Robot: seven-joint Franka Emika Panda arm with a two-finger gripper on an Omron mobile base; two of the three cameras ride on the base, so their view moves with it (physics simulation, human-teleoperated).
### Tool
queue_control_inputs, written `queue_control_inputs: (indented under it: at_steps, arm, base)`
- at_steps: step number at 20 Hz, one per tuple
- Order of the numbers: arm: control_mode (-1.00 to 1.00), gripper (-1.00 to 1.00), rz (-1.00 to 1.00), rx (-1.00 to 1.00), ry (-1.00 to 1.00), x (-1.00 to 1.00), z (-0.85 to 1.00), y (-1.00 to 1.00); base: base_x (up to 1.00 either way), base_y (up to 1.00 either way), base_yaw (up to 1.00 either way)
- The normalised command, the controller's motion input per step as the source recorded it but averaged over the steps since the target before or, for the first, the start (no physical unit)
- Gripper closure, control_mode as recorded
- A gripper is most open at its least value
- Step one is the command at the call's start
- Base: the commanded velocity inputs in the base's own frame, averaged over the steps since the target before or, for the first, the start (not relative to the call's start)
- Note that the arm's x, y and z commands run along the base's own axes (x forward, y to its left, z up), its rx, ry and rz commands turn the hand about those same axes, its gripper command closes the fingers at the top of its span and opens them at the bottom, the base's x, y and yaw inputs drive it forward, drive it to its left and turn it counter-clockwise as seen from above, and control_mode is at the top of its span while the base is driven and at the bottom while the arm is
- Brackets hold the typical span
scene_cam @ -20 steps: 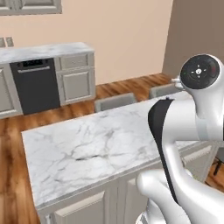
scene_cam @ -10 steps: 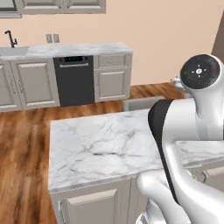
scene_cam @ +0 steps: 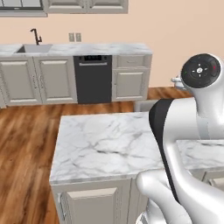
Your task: Get the candle and the beer from the cabinet and move them to the dining counter.
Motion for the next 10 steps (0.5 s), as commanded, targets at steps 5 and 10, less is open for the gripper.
queue_control_inputs:
  at_steps: [5, 10]
  arm:
    - [1.00, 1.00, 0.00, 0.00, 0.00, 0.00, 0.00, 0.00]
    - [1.00, 1.00, 0.00, 0.00, 0.00, 0.00, 0.00, 0.00]
  base:
    - [0.55, -0.50, 0.18]
    - [0.51, -0.52, 0.02]
